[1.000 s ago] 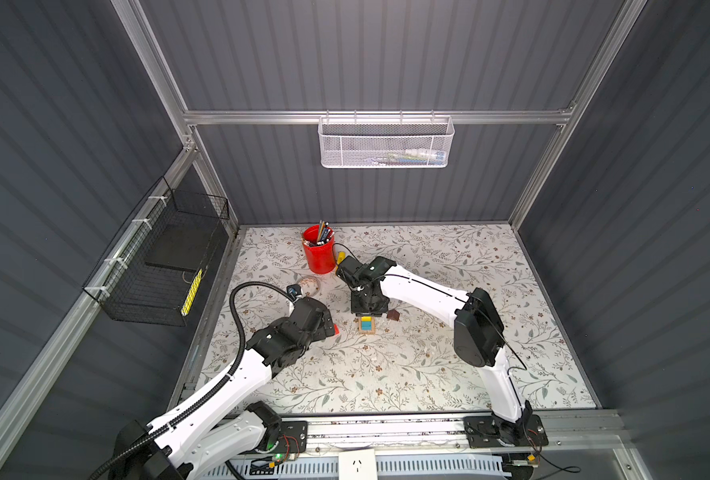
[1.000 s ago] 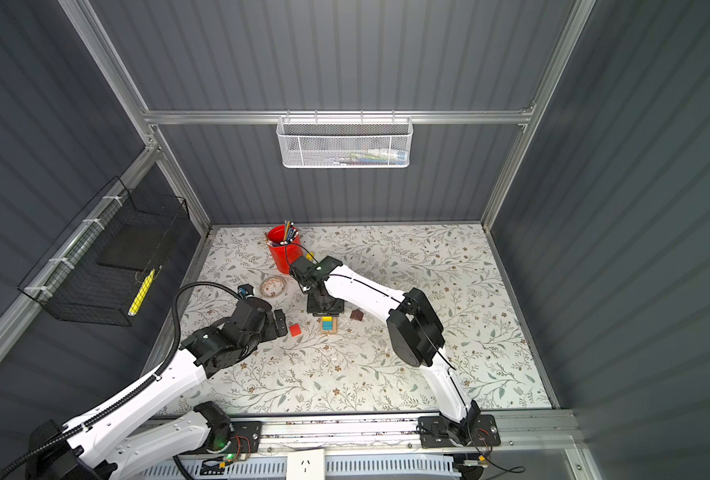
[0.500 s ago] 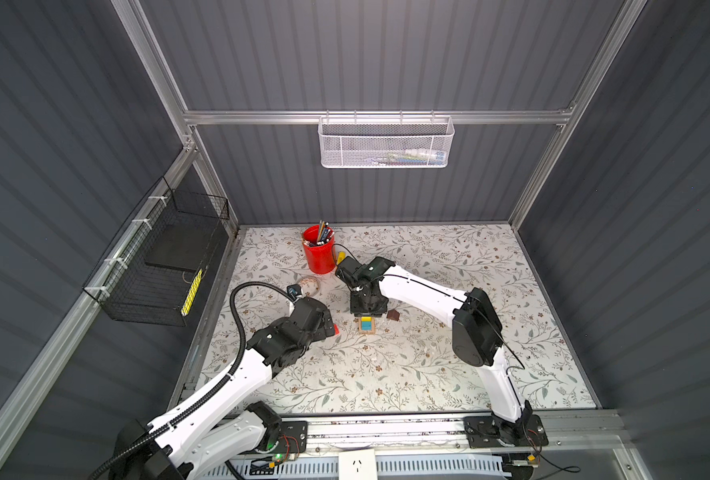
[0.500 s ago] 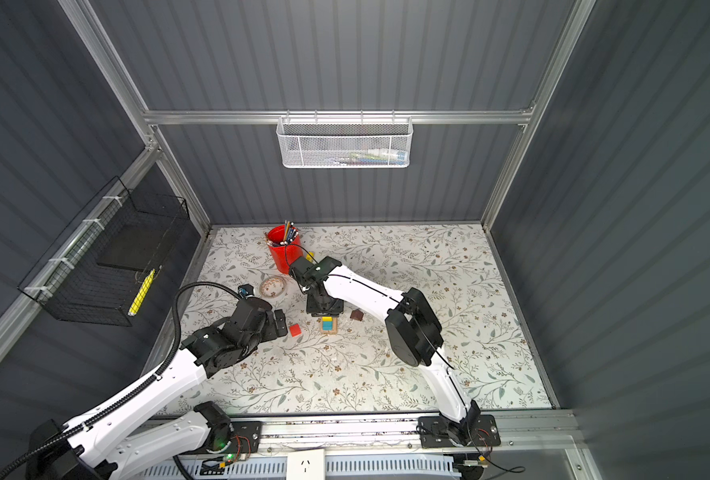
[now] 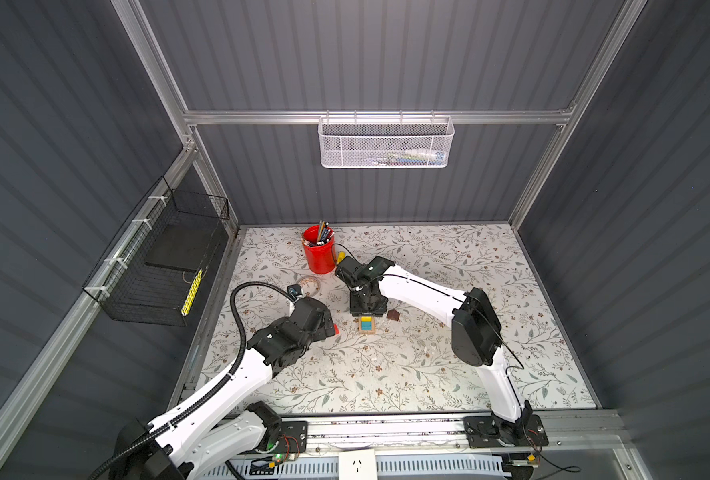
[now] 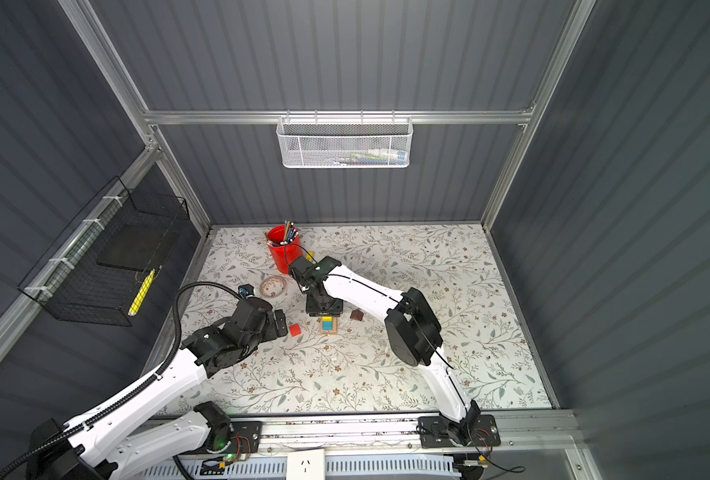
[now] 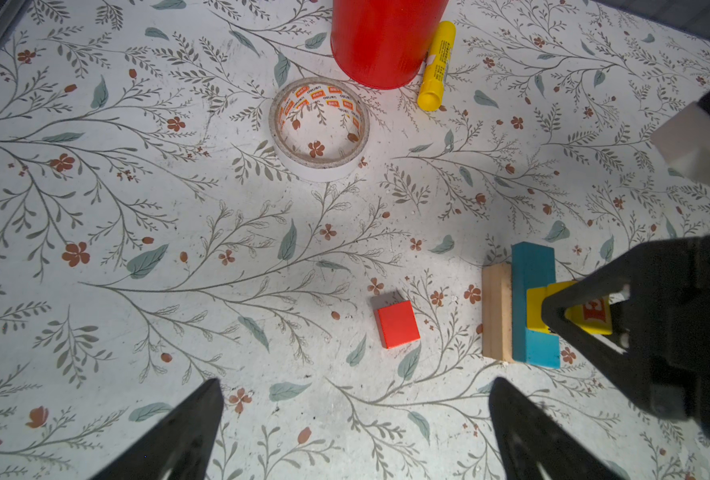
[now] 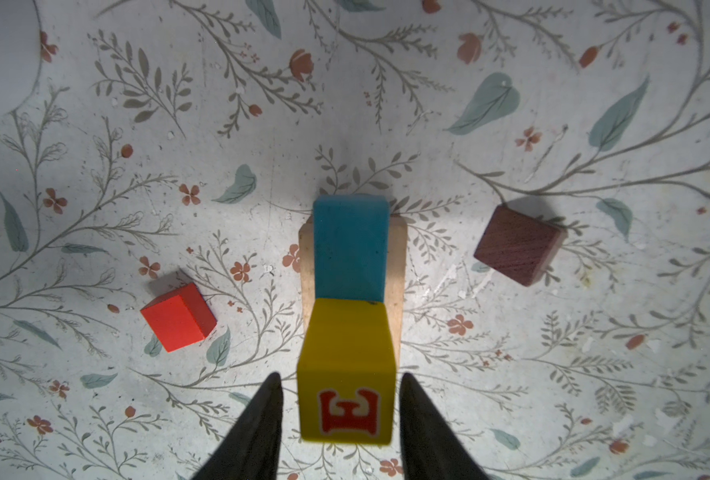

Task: Build the wood block tower
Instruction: 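Lower the yellow E cube onto the teal bar beside the L cube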

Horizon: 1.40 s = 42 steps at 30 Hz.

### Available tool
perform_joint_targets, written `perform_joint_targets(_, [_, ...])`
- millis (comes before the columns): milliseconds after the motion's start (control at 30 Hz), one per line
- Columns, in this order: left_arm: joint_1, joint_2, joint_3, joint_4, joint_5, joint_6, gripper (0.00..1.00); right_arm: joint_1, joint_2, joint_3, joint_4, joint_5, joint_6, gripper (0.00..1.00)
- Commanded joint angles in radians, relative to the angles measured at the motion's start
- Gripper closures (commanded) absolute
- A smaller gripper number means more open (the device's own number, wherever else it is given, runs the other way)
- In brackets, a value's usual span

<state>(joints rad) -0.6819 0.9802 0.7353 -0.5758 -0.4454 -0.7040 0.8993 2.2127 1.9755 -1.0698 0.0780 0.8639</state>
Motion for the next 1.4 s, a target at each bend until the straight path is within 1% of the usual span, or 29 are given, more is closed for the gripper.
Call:
perform_joint_targets(0, [-0.004,-0.002,-0.003,0.001,-0.006,-0.005,0.0,-0.003,0.034,0.02,-0.016,0.01,0.004,0.53])
perform_joint_targets(433, [-0.004,0.0,-0.002,0.001,-0.006,-0.006,0.0,-0.004,0.048,0.022,-0.021,0.019,0.004,0.57])
perform_joint_targets(867, [-0.004,0.0,0.001,0.002,-0.006,-0.003,0.0,-0.003,0.046,0.021,-0.025,0.025,0.002,0.64])
perform_joint_targets(1033, [-0.004,0.001,0.001,0.002,-0.003,-0.003,0.0,-0.003,0.045,0.021,-0.027,0.03,0.004,0.65])
perform_joint_targets(1133, [-0.004,0.001,0.001,0.004,-0.003,-0.003,0.0,-0.003,0.044,0.022,-0.027,0.029,0.004,0.63])
perform_joint_targets(1367, [-0.004,0.001,0.008,-0.003,-0.002,0.001,0.0,-0.004,0.019,0.029,-0.024,0.021,-0.002,0.54])
